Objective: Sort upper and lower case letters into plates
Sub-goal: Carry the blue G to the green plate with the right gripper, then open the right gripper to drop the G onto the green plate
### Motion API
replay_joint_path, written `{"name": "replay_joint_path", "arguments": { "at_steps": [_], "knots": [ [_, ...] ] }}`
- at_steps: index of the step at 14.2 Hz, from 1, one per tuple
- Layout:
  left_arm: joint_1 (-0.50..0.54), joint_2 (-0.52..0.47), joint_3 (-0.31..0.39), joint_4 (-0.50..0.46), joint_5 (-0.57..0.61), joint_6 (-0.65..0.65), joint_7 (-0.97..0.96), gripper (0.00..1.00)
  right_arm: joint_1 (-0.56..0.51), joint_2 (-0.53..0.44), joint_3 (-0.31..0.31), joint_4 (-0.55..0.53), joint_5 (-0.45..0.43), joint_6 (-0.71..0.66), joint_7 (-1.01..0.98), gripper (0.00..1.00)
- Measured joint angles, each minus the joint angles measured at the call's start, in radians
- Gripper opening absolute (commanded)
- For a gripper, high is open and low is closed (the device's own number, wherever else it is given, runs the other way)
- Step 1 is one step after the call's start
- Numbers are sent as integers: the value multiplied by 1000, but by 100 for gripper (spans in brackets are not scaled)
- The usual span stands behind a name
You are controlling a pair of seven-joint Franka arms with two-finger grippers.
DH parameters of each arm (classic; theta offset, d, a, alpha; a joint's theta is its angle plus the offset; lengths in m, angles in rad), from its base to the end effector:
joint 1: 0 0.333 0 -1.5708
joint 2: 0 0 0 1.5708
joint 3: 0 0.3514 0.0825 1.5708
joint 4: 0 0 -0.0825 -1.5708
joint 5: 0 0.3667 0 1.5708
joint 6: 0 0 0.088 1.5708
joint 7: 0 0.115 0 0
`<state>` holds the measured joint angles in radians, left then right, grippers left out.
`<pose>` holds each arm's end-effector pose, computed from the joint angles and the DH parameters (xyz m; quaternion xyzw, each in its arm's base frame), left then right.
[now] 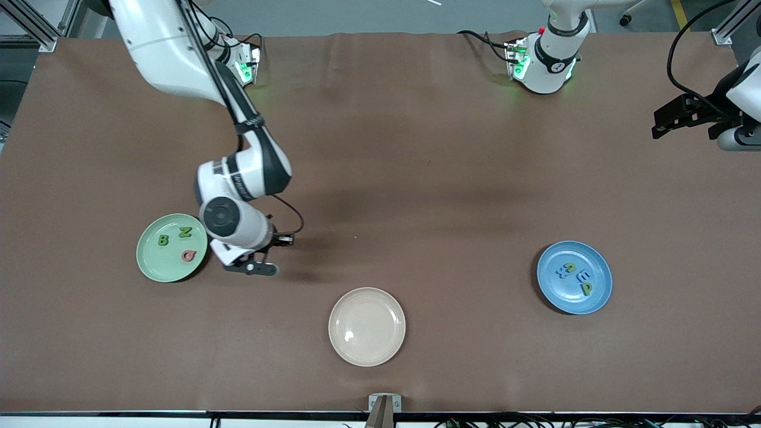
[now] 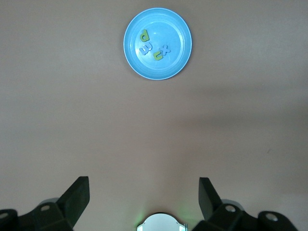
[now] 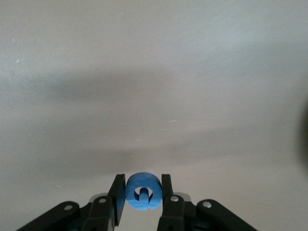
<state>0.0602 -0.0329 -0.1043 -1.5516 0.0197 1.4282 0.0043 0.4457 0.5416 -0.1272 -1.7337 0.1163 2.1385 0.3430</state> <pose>0.5097 -0.0211 0.6659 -0.9986 0.0231 0.0451 0.0124 0.6187 0.2198 0.2933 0.9970 -0.0398 -0.0663 0.0084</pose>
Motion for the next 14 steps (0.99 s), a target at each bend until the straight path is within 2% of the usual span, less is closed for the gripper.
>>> {"name": "replay_joint_path", "arguments": {
  "at_steps": [4, 9, 14],
  "knots": [
    [-1, 1, 0, 0, 0, 3, -5, 100, -112, -88, -23, -94, -1, -4, -201, 16],
    [-2, 1, -12, 0, 0, 3, -52, 100, -290, -92, -29, -131, -3, 14, -463, 16],
    [-2, 2, -12, -1, 0, 3, -52, 100, -409, -64, -28, -149, -31, 126, -613, 16]
  ]
}}
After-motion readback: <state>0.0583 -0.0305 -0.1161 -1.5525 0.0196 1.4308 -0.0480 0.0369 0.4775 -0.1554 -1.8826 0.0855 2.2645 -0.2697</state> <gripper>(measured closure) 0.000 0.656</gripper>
